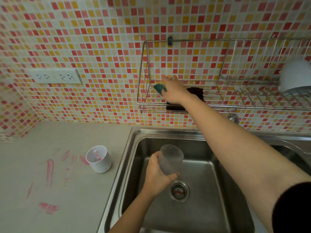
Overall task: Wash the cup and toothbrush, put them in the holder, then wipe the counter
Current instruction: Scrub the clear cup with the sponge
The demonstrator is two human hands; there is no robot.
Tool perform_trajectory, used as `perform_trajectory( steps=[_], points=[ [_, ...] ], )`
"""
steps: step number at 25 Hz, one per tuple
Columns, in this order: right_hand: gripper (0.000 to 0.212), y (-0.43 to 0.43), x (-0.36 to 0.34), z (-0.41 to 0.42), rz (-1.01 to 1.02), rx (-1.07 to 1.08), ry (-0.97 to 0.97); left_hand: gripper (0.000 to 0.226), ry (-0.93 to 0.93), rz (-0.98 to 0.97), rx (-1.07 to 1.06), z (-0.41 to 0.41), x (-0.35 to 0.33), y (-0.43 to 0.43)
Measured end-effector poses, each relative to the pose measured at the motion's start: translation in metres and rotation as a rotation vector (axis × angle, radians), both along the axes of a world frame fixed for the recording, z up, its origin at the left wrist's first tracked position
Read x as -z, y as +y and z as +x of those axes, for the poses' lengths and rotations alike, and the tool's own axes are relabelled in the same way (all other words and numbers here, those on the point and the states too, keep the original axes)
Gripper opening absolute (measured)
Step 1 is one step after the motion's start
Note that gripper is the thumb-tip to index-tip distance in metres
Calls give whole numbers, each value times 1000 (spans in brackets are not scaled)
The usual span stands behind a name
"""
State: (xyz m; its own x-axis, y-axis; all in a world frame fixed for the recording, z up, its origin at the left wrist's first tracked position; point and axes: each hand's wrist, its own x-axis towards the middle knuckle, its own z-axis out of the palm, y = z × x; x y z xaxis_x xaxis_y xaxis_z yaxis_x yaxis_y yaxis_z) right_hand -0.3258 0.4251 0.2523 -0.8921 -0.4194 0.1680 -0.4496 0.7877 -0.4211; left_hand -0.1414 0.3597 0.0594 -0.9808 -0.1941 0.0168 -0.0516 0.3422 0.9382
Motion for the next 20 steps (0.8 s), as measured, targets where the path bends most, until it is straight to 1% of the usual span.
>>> perform_trajectory(
  steps=[2,5,6,7,9,10,11,13,14,16,17,18,20],
  points=[
    [58,-13,8,-17,178,-8,-107,86,2,-2,-24,0,3,-11],
    [65,-27,6,-27,392,-49,-212,89,-21,1,-49,-1,11,-22],
    [71,-30,1,-29,417,-63,-286,90,-32,-1,-55,-1,12,-24],
    [77,-33,-5,-30,396,-63,-399,89,-39,0,-60,-2,14,-26],
    [77,-39,-16,-36,330,-48,-567,87,-48,2,-59,-2,15,-28],
    [73,-41,-18,-37,355,-48,-574,85,-52,4,-57,-2,16,-28],
    [68,-43,-17,-39,418,-45,-504,84,-52,7,-56,-2,16,-27],
    [60,-45,-10,-38,534,-58,-295,83,-51,8,-47,-2,16,-26],
    [60,-45,-7,-37,541,-64,-225,83,-50,8,-44,-3,16,-26],
    [59,-37,-8,-32,466,-86,-204,84,-51,12,-41,-4,17,-25],
    [57,-30,-12,-26,367,-99,-221,85,-50,15,-41,-5,17,-24],
    [55,-21,-17,-19,229,-108,-223,85,-50,18,-36,-6,17,-22],
    [48,4,-22,1,-134,-127,-144,85,-51,35,-14,-11,16,-12]
  ],
)
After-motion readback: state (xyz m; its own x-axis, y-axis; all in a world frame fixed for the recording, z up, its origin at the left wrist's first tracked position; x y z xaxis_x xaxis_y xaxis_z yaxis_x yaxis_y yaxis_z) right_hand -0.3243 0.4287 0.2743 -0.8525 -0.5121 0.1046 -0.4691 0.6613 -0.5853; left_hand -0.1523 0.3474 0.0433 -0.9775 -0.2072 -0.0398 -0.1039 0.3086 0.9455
